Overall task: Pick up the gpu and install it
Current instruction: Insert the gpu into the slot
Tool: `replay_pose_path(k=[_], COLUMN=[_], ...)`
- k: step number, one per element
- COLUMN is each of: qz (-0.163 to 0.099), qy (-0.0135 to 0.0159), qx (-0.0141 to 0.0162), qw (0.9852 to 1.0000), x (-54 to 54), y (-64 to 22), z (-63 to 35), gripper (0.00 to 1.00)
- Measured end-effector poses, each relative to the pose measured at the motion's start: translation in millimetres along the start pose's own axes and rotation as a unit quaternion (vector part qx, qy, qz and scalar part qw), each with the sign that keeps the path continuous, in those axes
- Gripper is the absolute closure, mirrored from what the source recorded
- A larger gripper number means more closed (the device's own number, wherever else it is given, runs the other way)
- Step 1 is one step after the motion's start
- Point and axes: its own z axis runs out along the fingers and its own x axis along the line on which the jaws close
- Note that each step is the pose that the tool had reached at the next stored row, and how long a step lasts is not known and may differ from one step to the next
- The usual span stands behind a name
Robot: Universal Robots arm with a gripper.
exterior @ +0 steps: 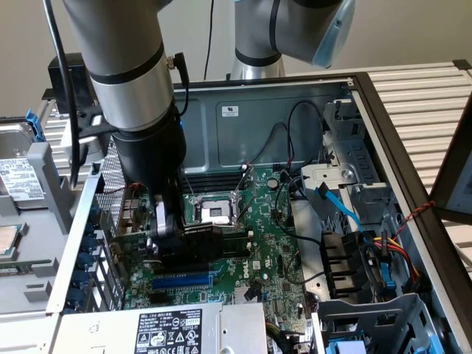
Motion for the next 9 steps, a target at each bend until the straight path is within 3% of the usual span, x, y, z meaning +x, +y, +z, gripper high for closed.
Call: replay_pose_path(k=[5, 9], qz=[0.003, 0.009], qy=[0.0000, -0.0017], qx=[0.0003, 0.0011], qw=[1.0000, 1.0000], x=[2.0, 3.0], y=[-0.1, -0.2], z=[-0.1, 0.1], gripper=[0.73, 0.73])
